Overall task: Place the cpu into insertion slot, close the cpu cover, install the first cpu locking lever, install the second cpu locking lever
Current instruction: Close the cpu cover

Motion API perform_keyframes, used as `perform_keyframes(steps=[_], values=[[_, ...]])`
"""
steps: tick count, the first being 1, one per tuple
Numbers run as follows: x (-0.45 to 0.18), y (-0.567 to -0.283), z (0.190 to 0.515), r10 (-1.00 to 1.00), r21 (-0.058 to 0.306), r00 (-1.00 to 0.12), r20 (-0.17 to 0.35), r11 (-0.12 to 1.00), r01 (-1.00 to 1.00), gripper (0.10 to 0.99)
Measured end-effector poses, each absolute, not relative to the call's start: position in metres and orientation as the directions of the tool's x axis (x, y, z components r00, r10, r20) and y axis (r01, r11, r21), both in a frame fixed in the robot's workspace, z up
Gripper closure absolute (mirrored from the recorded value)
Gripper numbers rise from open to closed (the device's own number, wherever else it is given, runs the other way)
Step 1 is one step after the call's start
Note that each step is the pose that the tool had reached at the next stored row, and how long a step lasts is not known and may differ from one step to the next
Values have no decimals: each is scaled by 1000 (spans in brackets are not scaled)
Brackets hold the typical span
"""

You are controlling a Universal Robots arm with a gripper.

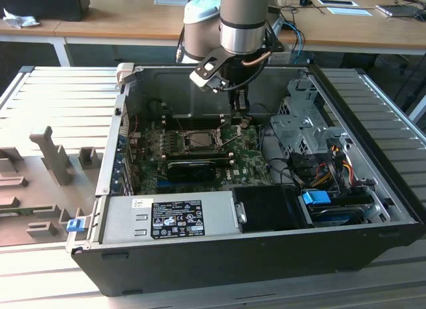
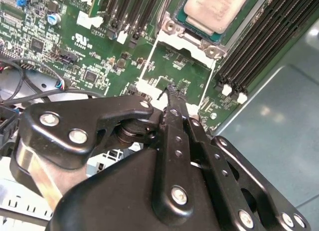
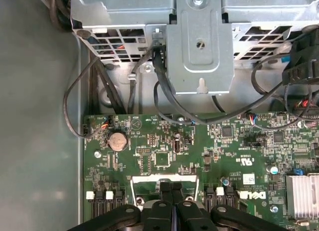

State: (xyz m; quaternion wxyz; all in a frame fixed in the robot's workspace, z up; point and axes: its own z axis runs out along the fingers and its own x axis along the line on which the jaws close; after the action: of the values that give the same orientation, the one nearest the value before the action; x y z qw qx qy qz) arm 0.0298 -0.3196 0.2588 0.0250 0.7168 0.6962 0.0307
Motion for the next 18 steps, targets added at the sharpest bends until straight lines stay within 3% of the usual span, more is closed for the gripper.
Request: perform_keyframes(steps=[18], values=[[54,-320,258,1000,76,29,9,-30,997,980]])
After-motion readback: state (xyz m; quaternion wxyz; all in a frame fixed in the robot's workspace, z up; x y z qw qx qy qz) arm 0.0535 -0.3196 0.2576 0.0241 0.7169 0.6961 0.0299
